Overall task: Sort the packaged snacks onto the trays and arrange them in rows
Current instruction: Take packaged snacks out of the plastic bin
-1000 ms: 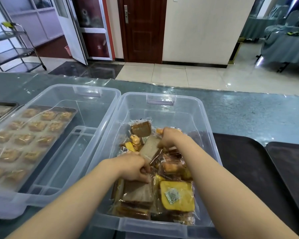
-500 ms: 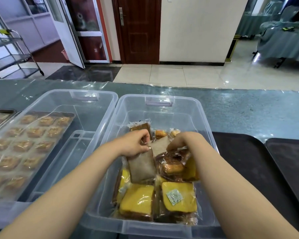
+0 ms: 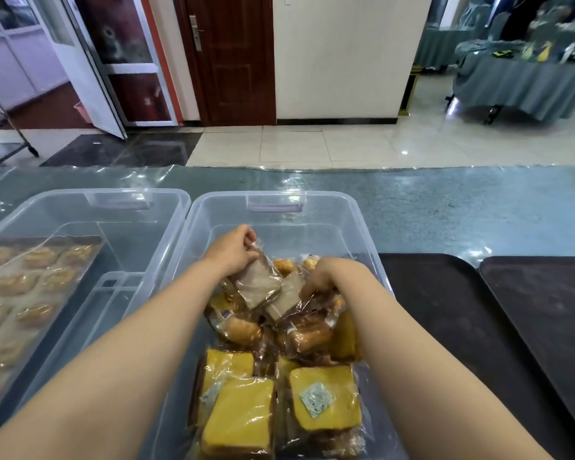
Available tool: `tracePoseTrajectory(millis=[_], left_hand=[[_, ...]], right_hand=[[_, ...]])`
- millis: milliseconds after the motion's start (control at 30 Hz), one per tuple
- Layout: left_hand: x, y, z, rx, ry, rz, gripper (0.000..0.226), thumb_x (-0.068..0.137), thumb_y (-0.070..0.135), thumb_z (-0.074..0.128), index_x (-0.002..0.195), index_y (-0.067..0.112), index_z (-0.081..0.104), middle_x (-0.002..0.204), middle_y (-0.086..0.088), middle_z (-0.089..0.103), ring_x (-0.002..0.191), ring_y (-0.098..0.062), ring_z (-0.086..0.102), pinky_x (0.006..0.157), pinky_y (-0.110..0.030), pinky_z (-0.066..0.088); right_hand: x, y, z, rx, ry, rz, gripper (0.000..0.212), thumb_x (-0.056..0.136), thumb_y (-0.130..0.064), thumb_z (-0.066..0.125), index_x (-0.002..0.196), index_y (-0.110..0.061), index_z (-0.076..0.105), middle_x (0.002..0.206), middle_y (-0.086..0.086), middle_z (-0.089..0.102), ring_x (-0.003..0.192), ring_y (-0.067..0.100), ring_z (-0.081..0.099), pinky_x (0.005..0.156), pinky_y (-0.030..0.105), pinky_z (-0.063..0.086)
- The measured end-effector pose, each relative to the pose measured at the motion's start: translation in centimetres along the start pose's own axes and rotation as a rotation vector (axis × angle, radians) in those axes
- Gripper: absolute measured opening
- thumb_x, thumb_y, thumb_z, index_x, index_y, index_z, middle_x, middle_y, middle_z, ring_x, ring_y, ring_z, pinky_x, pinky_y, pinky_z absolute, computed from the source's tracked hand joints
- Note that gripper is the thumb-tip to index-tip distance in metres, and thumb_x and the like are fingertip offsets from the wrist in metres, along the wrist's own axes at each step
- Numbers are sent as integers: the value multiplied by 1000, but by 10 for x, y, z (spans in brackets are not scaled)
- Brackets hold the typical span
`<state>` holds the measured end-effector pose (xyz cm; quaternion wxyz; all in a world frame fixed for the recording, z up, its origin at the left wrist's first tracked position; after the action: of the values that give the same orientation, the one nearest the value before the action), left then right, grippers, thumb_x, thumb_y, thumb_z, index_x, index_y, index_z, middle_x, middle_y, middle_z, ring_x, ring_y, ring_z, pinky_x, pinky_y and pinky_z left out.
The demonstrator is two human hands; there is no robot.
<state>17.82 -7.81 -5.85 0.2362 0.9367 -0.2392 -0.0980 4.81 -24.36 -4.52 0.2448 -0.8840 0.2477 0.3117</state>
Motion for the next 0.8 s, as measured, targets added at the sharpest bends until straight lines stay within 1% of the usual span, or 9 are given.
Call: tracePoseTrajectory(millis=[67,133,200,267,367,467,600,700,800], left_hand=[[5,-6,5,15,-6,-8,28,84,27,73,102,25,52,109,3,59,97,-19,56,81,-31,42],[6,-9,9,62,-33,-18,24,87,30,70,102,27,51,118,1,50,98,-20,53,83,-32,40],[4,-10,14,90,-68,-20,20,91,29,65,106,27,50,117,2,44,99,-22,53,84,-32,39],[1,-11,18,99,-98,-19,17,95,27,60,107,26,48,114,1,53,95,-22,53,80,-31,39],[-5,-13,17,111,-106,-29,15,95,29,60,102,27,47,106,-2,63,94,-24,58,80,-34,44],[-11,-9,10,89,-76,-20,16,91,32,65,97,30,50,102,0,66,93,-23,60,81,-35,47],[-20,11,-6,18,24,16,20,89,33,66,99,29,49,91,7,59,90,-23,59,75,-34,45],[-33,33,-24,-39,96,49,35,87,35,69,111,25,45,99,1,58,92,-24,57,81,-36,46],[-52,58,-43,-143,140,90,38,86,36,70,116,30,47,107,3,58,101,-19,57,88,-37,47]], right_hand=[[2,1,0,-7,10,1,43,77,-35,78,109,-12,63,107,6,68,92,25,67,89,40,55],[5,1,-1,-8,36,-1,49,74,-36,79,113,-10,64,108,7,67,95,27,66,90,41,55],[5,0,-3,-15,76,-7,48,74,-36,79,111,-9,64,107,7,66,96,27,66,89,41,55],[4,-2,-6,-31,116,-22,43,75,-35,78,107,-9,64,102,7,66,92,26,66,85,39,56],[2,-7,-7,-27,180,-56,25,77,-27,75,91,-10,63,83,4,65,75,20,66,69,31,56],[-1,-12,-7,14,244,-117,19,78,-20,69,92,-9,63,91,8,66,83,24,67,66,31,56],[-16,-11,-20,122,373,-221,11,76,-10,61,77,-13,51,80,4,57,68,20,58,48,24,40],[-40,-2,-38,240,491,-310,15,79,-12,62,83,-16,47,83,1,54,72,17,53,49,26,37],[-66,18,-52,394,595,-389,23,77,-19,66,91,-16,48,86,-2,54,74,12,51,52,24,35]])
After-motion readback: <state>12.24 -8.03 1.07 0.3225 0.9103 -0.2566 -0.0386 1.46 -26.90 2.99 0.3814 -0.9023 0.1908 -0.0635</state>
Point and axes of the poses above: each hand's wrist, its own x-axis towards the middle knuckle, its own z-axis out of the palm, y = z × x, the point moved 3 cm from there along x, towards the middle knuckle
